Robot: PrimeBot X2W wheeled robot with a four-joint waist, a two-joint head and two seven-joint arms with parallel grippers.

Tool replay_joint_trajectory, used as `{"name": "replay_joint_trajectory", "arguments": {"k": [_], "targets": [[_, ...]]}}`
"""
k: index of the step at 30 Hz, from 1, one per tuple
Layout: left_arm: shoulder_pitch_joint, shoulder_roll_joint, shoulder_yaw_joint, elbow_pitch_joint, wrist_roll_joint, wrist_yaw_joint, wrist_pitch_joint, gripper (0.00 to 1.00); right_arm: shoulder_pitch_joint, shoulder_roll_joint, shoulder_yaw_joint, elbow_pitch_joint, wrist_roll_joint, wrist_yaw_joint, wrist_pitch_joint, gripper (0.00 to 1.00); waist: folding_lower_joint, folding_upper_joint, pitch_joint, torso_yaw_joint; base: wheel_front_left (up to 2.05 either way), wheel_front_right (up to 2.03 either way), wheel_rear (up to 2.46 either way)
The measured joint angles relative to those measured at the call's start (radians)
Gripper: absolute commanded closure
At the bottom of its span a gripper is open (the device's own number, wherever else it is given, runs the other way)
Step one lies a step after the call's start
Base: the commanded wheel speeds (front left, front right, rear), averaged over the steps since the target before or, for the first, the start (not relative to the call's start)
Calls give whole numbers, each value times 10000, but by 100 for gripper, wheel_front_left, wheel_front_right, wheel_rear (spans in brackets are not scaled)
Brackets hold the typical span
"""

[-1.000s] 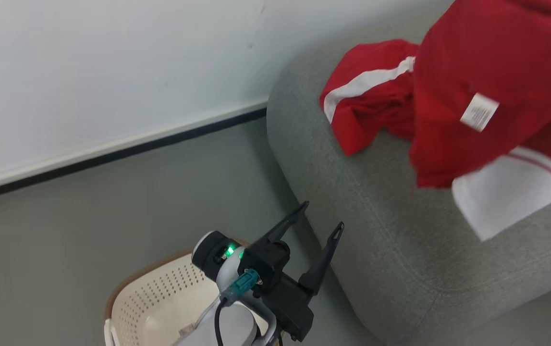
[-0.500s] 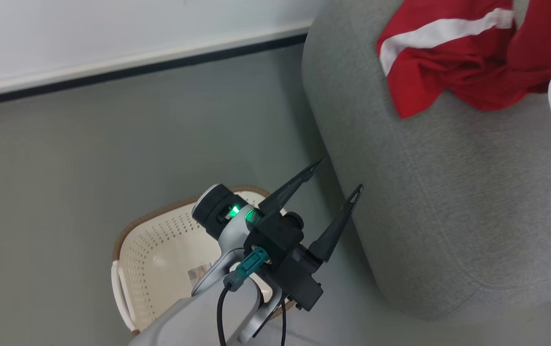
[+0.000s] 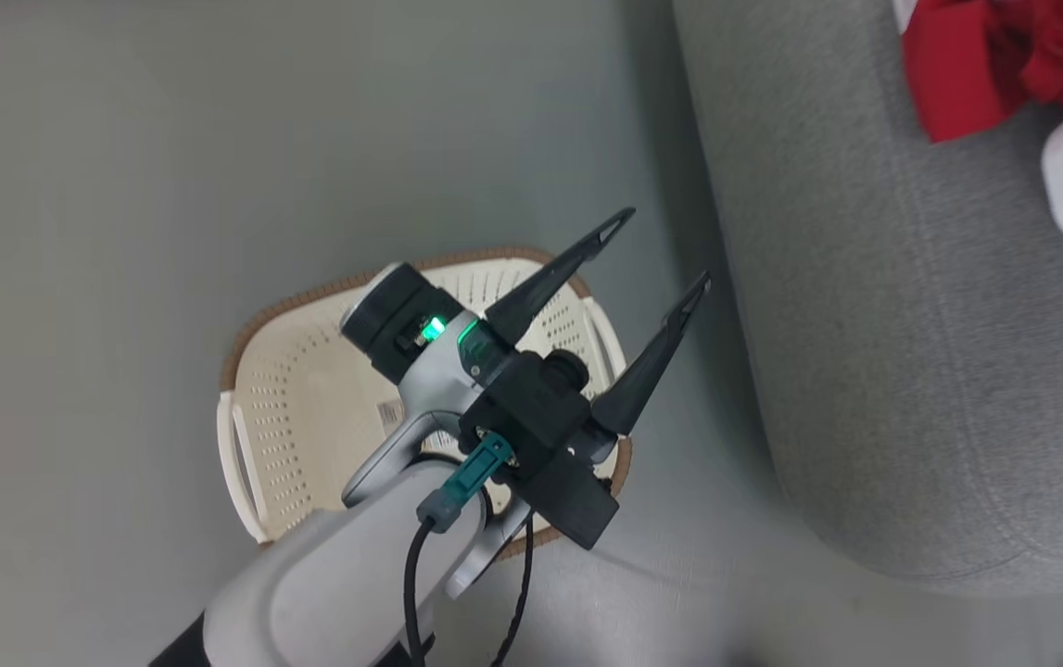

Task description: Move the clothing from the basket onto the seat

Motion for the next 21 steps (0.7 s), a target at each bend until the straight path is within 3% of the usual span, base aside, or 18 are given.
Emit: {"name": "replay_joint_trajectory", "arguments": {"k": [10,12,13,14,16,21], "targets": [[-252,54,-2,134,132,0,-8,0,-15,717,268,1110,-4,4,-658,100,0,0,843,-49,0,0,0],[-249,107,-4,224,132,0,-19,0,-16,909,343,1250,-6,27,-754,82,-1,0,818,-118,0,0,0],[-248,119,-4,261,132,0,-25,0,-17,951,368,1344,-27,71,-794,59,-1,-1,784,-147,0,0,0],[-245,128,-2,290,132,0,-58,0,-17,976,401,1432,-56,92,-832,59,-1,-1,744,-175,0,0,0],[-239,148,4,353,132,0,-81,0,-17,1001,514,1546,-127,146,-917,0,-3,-1,648,-232,0,0,0],[-144,153,58,604,58,-2,-188,0,54,1197,727,1768,-282,280,-1068,0,-3,-1,318,-374,0,0,0]]}}
